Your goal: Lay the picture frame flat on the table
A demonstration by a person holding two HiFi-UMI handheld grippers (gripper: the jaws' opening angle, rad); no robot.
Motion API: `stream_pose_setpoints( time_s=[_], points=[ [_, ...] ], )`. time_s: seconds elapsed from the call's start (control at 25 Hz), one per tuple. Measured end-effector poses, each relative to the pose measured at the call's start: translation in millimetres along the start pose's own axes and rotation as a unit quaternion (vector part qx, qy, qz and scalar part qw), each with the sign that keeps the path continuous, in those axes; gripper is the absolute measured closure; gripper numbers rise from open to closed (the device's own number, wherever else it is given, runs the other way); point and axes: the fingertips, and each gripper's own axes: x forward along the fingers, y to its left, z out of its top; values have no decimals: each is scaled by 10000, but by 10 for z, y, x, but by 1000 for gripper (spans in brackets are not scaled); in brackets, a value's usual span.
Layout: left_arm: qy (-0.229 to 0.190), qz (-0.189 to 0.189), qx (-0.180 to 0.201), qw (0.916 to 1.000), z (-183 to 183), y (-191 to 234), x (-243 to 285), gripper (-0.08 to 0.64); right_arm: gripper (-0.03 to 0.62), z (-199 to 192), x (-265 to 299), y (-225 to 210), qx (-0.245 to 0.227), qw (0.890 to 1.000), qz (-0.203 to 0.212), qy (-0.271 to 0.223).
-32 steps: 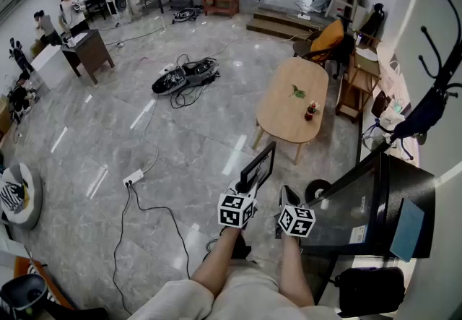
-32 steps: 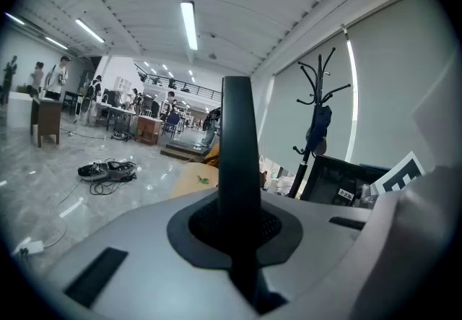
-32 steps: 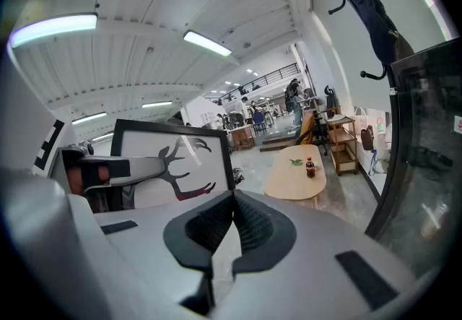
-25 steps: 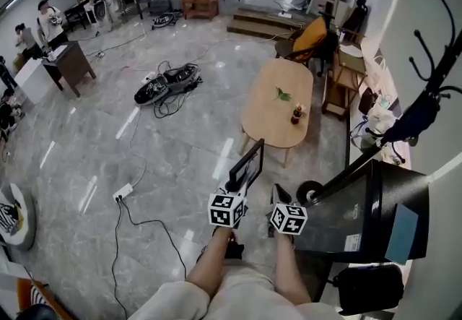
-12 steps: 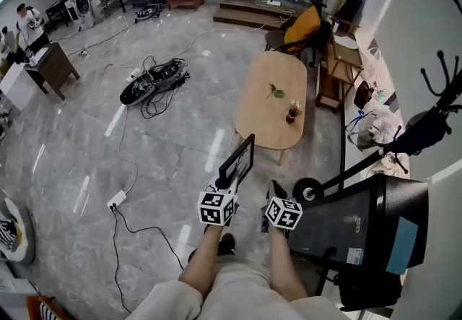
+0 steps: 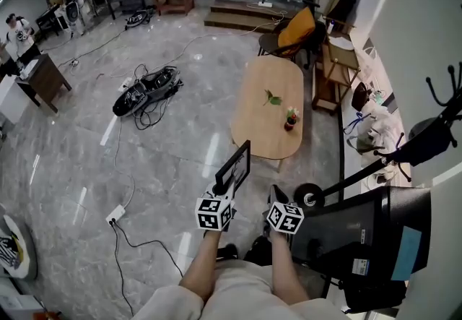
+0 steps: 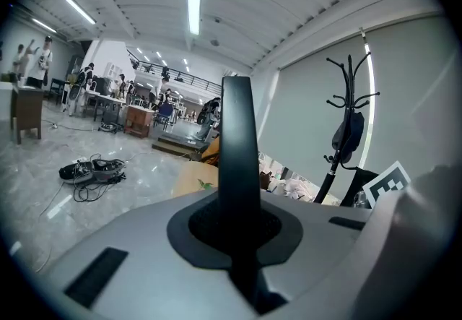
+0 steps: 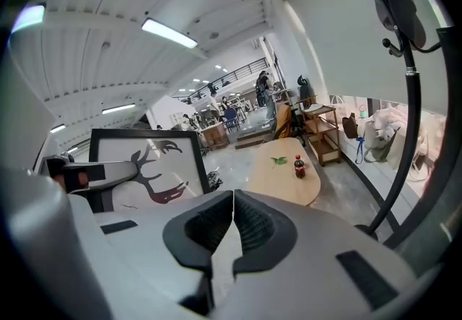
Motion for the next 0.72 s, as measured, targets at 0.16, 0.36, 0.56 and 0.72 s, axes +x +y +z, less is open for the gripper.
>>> stream_pose_setpoints(
  time_s=[0.16,0.36,0.56,0.72],
  points=[
    [52,121,-164,9998,-57,160,164,532,558,63,166,-66,-63,10000,11,73],
    [-60,249,-367,9990,26,334,466,532,558,227,507,-215,-192,9995,93,225],
    [-110,357,-117,9992,376,413,968,532,557,707,933,-354,-79,9997,240,28],
    [-246,380,-20,9990,652,353,1346,532,557,1094,1203,-493,-145,9991,382,-86]
  ],
)
